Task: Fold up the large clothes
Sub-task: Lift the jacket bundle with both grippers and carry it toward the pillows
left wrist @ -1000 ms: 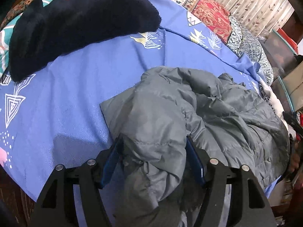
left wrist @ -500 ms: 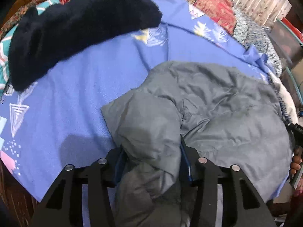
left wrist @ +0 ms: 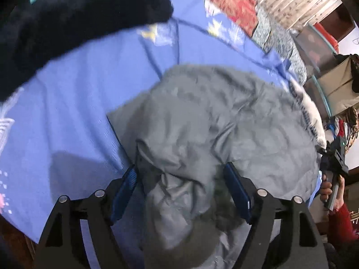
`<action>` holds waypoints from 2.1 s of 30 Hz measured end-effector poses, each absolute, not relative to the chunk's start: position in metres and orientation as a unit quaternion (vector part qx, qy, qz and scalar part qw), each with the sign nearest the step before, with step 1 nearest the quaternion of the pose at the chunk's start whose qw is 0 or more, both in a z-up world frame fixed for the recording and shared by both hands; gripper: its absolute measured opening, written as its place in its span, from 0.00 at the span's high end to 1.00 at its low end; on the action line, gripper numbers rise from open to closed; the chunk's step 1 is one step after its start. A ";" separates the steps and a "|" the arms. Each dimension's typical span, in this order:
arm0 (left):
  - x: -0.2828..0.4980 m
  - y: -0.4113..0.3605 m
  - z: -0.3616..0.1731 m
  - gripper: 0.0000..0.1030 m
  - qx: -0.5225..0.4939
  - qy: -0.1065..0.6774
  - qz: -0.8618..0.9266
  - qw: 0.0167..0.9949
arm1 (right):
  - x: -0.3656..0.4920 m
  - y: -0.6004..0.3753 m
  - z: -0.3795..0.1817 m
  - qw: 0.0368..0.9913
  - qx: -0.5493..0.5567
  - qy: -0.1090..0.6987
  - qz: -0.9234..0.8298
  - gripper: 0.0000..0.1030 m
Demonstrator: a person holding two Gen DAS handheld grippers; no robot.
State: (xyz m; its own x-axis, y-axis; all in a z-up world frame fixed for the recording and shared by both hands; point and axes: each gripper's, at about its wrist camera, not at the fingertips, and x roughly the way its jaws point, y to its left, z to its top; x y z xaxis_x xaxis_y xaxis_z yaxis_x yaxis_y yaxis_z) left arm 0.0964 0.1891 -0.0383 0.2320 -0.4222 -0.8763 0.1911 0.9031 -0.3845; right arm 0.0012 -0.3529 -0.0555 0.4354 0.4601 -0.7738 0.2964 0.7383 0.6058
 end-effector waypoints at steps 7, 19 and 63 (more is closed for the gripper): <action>0.102 0.199 -0.066 0.01 -0.193 0.600 -0.233 0.741 | 0.021 -0.302 -0.070 0.747 0.359 0.544 0.129 0.05; 0.100 0.166 -0.058 0.56 -0.150 0.583 -0.247 0.759 | 0.029 -0.268 -0.045 0.750 0.332 0.549 0.162 0.79; 0.344 0.457 0.040 0.31 -0.146 0.399 0.153 0.892 | 0.539 0.084 0.040 0.888 0.097 0.438 0.102 0.13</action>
State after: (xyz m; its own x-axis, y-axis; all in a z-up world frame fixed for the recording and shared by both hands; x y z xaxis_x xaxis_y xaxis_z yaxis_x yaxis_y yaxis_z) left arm 0.3444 0.4575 0.0402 0.6341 0.1562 -0.7573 -0.3902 0.9102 -0.1390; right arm 0.5388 0.0838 0.0402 0.5949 0.2659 -0.7585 -0.0954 0.9604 0.2618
